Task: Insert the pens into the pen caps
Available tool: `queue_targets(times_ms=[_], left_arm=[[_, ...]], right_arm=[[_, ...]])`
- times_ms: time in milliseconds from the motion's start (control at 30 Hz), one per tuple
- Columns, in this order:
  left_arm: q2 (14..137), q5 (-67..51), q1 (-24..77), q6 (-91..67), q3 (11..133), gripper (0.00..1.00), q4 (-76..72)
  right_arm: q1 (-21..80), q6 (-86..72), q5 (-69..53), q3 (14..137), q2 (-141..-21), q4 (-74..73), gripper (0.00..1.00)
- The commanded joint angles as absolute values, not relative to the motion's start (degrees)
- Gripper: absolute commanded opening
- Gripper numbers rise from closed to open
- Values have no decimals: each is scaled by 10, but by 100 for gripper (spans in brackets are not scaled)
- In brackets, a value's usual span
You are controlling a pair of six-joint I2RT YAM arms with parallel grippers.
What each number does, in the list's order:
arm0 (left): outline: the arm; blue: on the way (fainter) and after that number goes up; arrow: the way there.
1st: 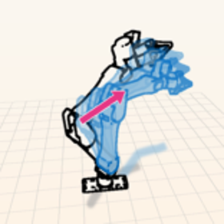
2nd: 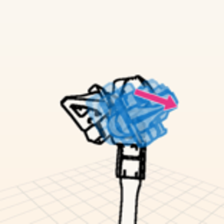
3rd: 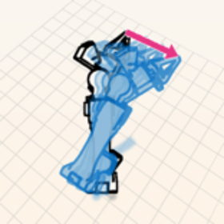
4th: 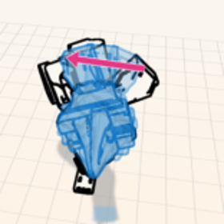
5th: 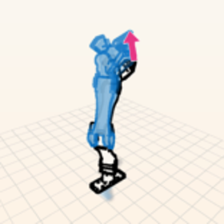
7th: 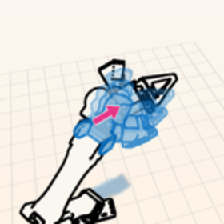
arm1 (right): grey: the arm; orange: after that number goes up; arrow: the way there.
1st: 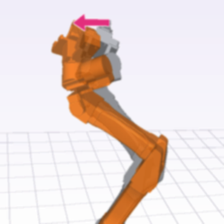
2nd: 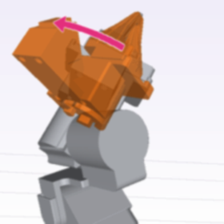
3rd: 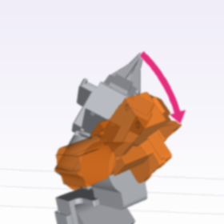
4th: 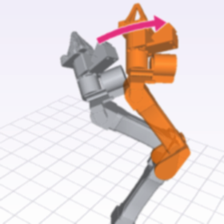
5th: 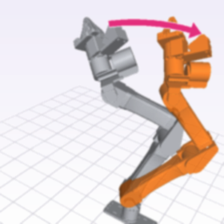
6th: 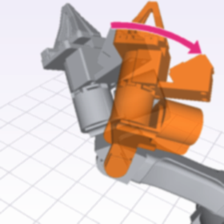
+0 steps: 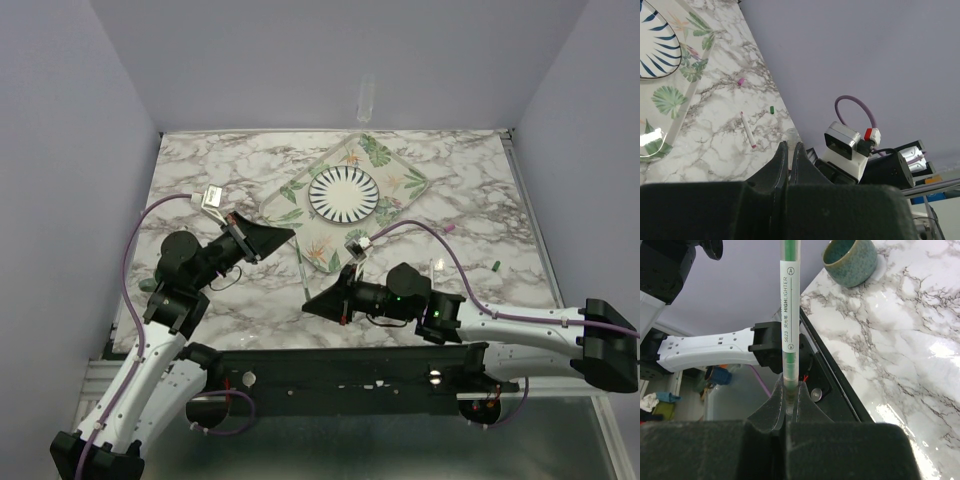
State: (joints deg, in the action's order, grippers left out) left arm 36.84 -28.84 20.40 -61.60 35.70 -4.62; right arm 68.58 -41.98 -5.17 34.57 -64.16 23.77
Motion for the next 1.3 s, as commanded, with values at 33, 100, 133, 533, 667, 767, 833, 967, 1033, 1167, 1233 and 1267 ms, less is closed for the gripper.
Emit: queue_targets(times_ms=[33,100,133,533,667,767,833,967,1033,1167,1233,1267], left_arm=[[362,-294,207,-624,355,0,-54],[359,-286,207,-624,355,0,-49],[358,-284,207,-626,355,0,-48],[358,-287,207,-629,357,0,-49],[359,-282,207,-630,359,0,-48],[360,-278,207,-630,360,0,-45],[361,-276,207,-629,360,0,-43],[361,-275,207,-629,359,0,-40],[360,-273,207,-629,360,0,-40],[358,-274,207,-628,360,0,-38],[354,-275,207,-628,359,0,-39],[353,-276,207,-628,359,0,-40]], right_arm=[[691,-416,-43,362,-642,241,1],[691,-416,-45,361,-646,241,1],[691,-416,-46,362,-647,240,1],[692,-417,-49,365,-652,242,1],[693,-417,-53,366,-657,243,1],[694,-417,-51,366,-657,244,1],[694,-417,-51,367,-657,244,1],[696,-417,-51,367,-657,242,1],[696,-417,-50,367,-657,242,1],[696,-417,-47,366,-654,242,1],[696,-417,-45,366,-653,241,1],[696,-417,-43,366,-652,239,1]])
